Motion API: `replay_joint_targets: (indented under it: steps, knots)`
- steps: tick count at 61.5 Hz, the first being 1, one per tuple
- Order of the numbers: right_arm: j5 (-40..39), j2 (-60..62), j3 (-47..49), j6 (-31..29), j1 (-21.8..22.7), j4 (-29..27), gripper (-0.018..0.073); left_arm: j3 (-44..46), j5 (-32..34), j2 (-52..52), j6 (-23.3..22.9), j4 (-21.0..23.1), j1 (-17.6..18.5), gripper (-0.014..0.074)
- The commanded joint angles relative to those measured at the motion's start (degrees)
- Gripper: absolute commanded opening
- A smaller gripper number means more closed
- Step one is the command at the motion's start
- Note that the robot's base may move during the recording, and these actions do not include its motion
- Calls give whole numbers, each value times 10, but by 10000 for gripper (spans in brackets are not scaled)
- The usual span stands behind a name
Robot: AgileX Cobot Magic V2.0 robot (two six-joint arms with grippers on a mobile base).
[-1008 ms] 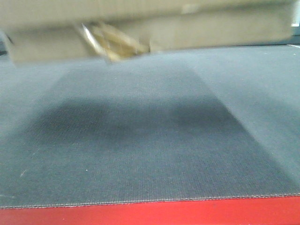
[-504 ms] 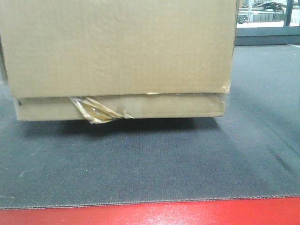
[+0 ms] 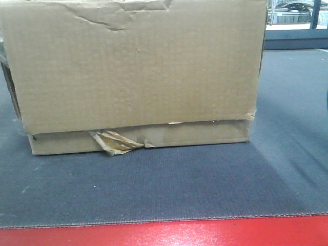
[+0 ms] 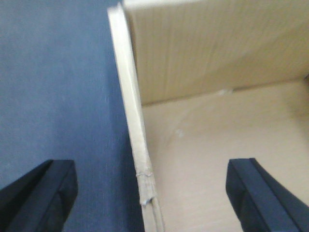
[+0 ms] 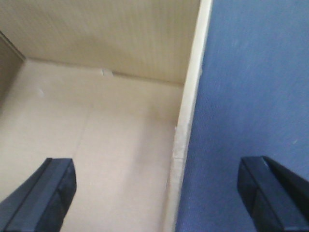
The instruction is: Grab carton from right shelf to conveyor
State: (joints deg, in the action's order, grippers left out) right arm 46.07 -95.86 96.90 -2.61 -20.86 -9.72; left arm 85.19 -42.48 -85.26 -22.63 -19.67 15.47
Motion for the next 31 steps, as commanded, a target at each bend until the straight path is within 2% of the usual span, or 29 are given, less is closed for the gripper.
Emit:
replay_joint_targets:
  steps: [1, 9, 11, 16, 18, 20, 22, 31]
  knots:
    - [-8, 39, 4, -4, 14, 1, 524, 2, 2, 46, 1, -1, 1, 489]
    - [25, 77, 2, -4, 49, 1, 319, -9, -10, 98, 1, -15, -14, 395]
    - [36, 87, -2, -4, 64, 3, 222, -22, -8, 115, 1, -15, -26, 329]
    - [42, 111, -20, -4, 94, 12, 44, -61, 7, 147, 1, -15, -56, 179]
    - [41, 125, -37, -4, 110, 14, -43, -89, 18, 165, 1, -14, -70, 87]
    - [36, 136, -54, -4, 123, 14, -90, -115, 28, 180, 1, -12, -84, 9]
    - [31, 145, -70, -4, 132, 15, -82, -136, 36, 192, 1, -11, -97, -36]
    - [-2, 190, -171, -4, 153, 53, -73, -246, 75, 246, 1, 3, -137, 17]
